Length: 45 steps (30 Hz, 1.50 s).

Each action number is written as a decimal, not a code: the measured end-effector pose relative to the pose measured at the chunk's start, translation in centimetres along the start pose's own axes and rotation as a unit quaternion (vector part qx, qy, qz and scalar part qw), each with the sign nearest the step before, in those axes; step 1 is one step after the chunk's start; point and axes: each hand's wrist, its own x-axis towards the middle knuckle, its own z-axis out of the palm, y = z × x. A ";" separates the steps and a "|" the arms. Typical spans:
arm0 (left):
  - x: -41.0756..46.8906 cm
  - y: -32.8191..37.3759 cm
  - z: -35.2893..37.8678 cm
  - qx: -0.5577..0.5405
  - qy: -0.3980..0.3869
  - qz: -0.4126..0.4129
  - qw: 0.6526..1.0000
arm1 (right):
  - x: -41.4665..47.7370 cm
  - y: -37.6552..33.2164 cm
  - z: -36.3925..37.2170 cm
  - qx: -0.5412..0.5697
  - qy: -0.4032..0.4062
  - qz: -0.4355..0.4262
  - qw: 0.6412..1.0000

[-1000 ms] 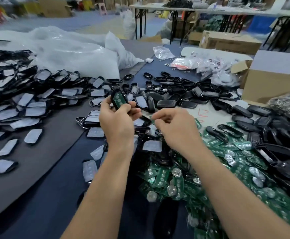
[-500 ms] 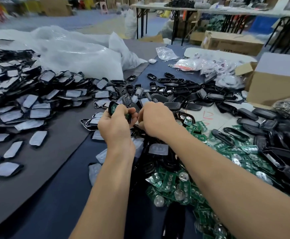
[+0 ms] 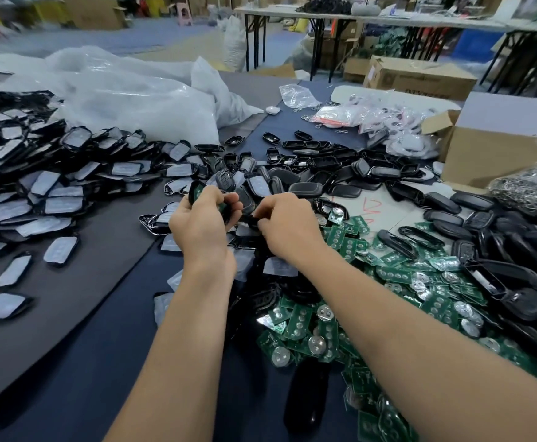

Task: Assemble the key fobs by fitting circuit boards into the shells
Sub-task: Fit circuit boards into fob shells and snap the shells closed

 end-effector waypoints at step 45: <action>-7.6 -5.5 2.7 0.372 -0.395 0.077 0.836 | -12.5 10.2 -10.1 0.137 0.182 0.044 0.973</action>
